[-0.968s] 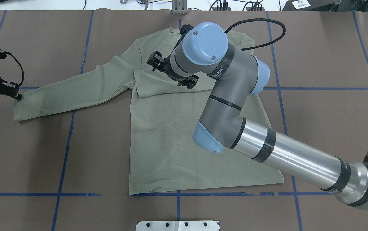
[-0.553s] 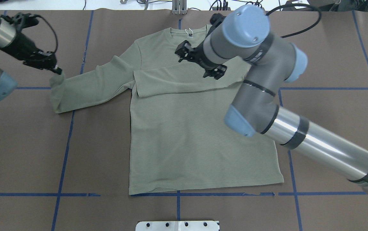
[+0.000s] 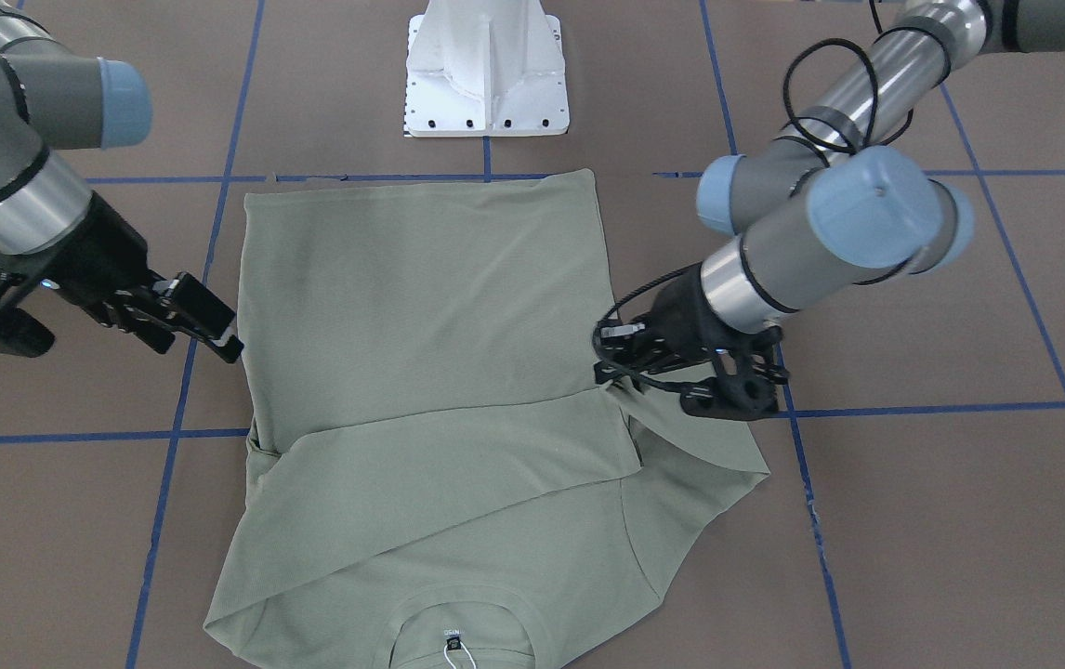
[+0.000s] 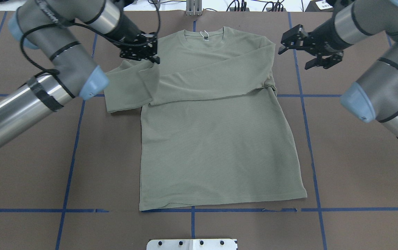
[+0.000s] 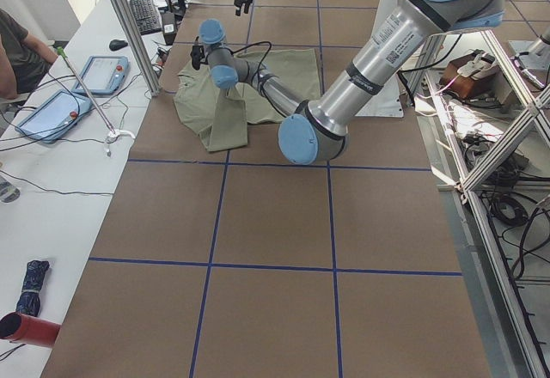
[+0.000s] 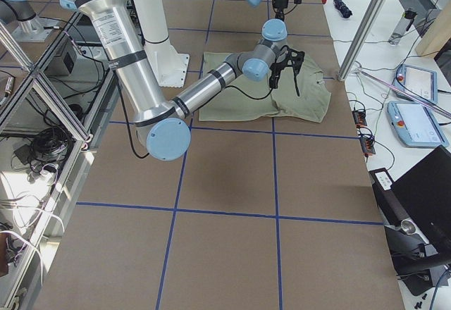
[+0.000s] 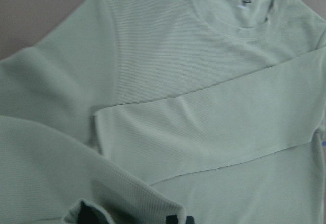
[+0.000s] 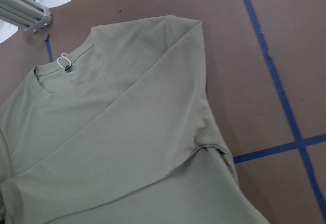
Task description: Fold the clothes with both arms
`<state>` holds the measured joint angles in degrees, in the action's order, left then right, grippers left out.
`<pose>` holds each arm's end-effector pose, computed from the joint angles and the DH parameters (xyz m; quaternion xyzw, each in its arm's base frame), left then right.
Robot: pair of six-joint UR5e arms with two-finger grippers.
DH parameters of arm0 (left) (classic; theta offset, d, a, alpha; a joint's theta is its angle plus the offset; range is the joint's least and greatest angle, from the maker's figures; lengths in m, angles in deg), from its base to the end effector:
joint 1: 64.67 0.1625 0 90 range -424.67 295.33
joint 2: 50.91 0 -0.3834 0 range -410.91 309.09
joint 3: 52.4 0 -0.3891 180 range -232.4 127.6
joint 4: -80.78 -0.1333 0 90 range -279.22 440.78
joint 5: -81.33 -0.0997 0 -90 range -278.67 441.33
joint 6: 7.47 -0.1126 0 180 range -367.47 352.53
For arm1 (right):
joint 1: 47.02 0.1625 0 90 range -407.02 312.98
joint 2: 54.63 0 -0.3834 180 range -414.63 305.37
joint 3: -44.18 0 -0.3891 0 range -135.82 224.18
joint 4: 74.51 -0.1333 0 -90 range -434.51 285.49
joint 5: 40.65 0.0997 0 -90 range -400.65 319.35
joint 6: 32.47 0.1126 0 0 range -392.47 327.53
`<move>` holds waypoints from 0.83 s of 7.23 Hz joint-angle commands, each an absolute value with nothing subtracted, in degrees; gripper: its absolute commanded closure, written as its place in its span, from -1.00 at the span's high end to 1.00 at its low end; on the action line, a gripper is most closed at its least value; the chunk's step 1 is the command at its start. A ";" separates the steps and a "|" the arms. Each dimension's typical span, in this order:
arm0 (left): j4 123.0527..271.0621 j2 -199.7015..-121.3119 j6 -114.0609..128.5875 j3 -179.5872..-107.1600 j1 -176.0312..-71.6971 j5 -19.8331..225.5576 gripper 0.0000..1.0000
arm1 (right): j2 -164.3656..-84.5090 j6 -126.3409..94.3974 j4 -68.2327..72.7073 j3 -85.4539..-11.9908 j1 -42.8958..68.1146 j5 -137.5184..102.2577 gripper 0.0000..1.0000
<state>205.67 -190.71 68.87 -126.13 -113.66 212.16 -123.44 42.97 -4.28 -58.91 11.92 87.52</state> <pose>0.4360 -0.5923 0.1337 0.0275 0.6001 -0.0483 0.7980 -0.2500 -0.5385 0.2721 0.0235 -0.5183 0.1804 0.8356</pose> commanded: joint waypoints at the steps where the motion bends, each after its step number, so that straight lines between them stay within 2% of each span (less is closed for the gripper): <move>1: 209.59 -205.97 72.86 -111.64 -106.18 196.18 -1.00 | -130.28 39.43 -4.37 -62.94 13.62 87.85 1.00; 3: 218.30 -212.86 77.41 -99.56 -102.13 186.60 -1.00 | -133.10 36.28 -5.07 -62.95 13.97 87.75 1.00; 4: 221.72 -215.59 78.39 -93.86 -100.02 183.84 -0.75 | -134.33 34.87 -6.29 -62.43 13.89 87.58 1.00; 5: 222.62 -216.14 79.01 -93.37 -99.57 183.46 -0.13 | -134.43 35.03 -6.48 -62.43 13.89 87.58 1.00; 6: 222.89 -217.28 82.93 -93.54 -99.65 183.63 -0.04 | -134.61 35.72 -6.57 -62.69 13.63 87.67 1.00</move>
<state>221.89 -215.80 79.59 -94.41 -100.06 184.17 -134.24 35.38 -6.29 -62.55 13.82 87.62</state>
